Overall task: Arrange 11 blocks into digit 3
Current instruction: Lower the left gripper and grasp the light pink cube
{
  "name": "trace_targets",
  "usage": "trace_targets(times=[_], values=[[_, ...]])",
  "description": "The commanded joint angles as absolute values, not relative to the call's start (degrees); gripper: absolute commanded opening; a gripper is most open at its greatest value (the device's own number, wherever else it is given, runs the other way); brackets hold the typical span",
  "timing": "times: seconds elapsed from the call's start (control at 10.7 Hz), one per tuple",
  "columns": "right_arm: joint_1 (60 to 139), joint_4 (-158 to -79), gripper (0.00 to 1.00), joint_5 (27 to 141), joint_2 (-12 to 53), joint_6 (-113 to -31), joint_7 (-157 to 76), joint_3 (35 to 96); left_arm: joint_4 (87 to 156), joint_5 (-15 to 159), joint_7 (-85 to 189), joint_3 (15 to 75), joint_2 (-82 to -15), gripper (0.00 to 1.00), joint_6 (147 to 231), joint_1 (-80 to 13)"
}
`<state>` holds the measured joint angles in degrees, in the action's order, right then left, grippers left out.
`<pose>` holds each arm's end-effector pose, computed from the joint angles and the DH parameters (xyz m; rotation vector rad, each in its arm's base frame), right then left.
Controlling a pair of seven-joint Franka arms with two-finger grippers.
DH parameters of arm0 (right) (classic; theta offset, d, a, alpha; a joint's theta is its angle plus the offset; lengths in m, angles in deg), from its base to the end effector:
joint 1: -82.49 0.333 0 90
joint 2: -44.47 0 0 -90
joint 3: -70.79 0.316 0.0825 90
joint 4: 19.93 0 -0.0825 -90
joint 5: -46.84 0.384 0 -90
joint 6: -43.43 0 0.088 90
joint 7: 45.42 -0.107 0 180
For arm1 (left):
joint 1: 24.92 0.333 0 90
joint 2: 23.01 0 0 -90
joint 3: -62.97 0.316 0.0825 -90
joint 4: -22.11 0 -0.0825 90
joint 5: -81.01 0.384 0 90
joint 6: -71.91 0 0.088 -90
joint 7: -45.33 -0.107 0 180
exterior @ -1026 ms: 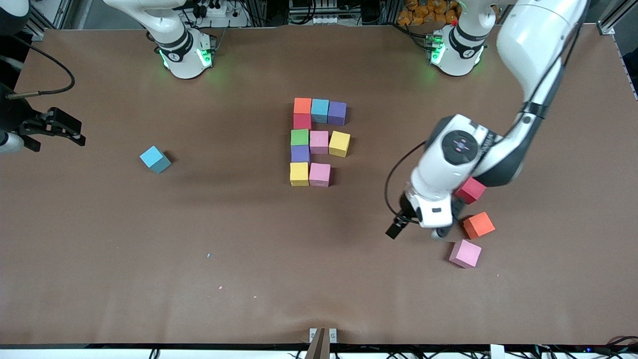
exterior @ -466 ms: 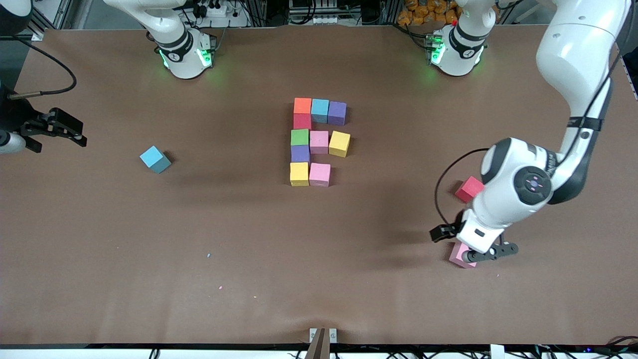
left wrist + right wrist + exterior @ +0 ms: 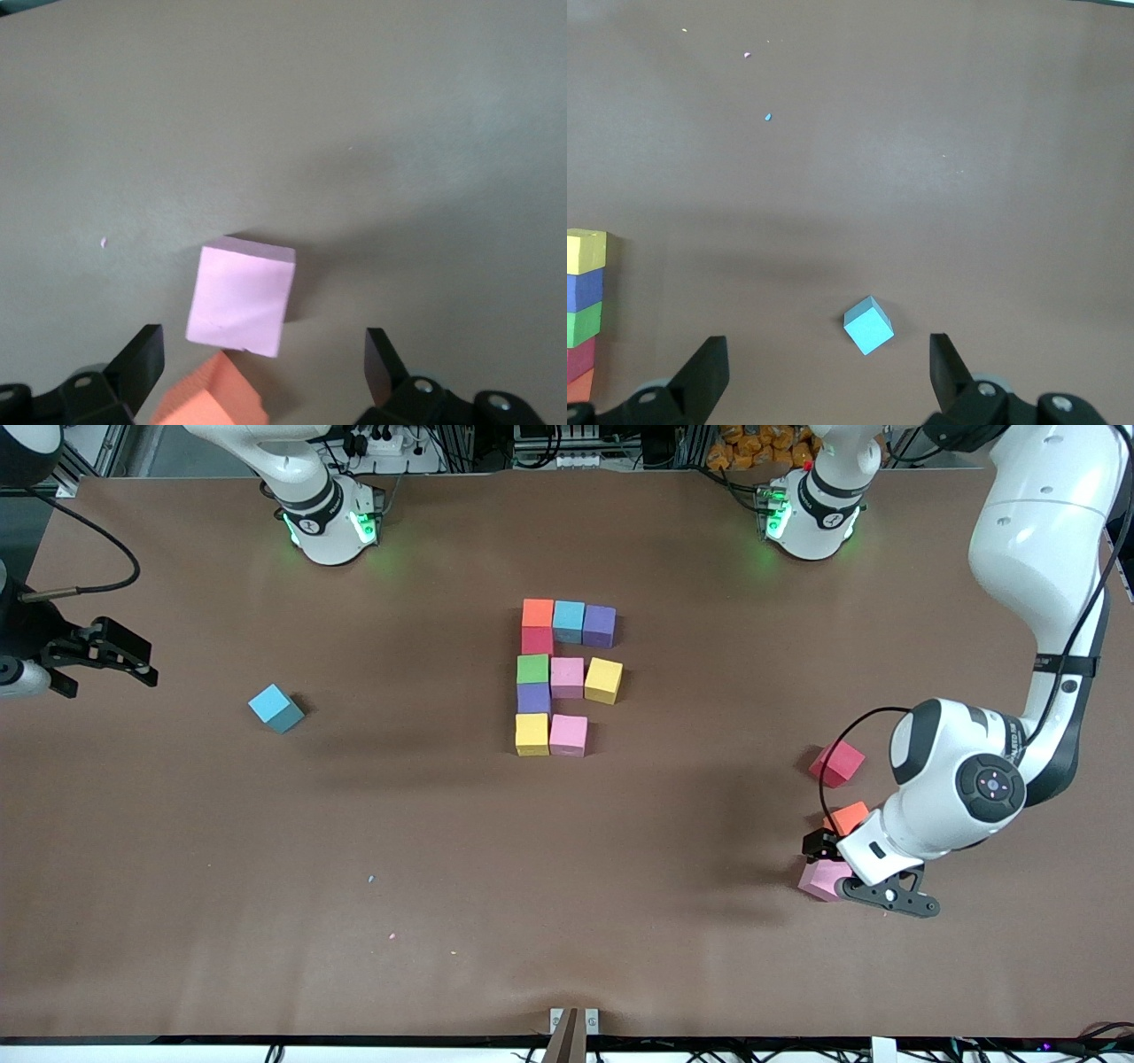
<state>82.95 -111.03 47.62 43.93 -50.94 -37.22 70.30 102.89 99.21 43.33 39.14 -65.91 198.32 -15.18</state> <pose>0.5647 0.0011 0.6170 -3.1227 -0.2219 -0.0759 0.7296 -0.1052 0.2939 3.0720 -0.5271 0.1769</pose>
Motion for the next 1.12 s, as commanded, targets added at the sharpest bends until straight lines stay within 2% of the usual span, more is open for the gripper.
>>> trace_targets(times=[0.0,0.93,1.03], values=[[83.63,-111.16,1.0,47.37,44.38,-51.06,-37.42,70.61,99.9,99.11,31.76,40.99,-69.67,1.0,201.0,-16.22],[83.28,-111.34,1.0,47.01,43.41,-51.76,-37.42,70.44,100.07,99.11,23.27,42.31,-74.51,1.0,204.01,-16.31],[83.19,-111.34,1.0,47.01,43.24,-51.85,-37.33,70.35,100.07,99.11,23.27,42.31,-74.6,0.84,204.1,-16.22]])
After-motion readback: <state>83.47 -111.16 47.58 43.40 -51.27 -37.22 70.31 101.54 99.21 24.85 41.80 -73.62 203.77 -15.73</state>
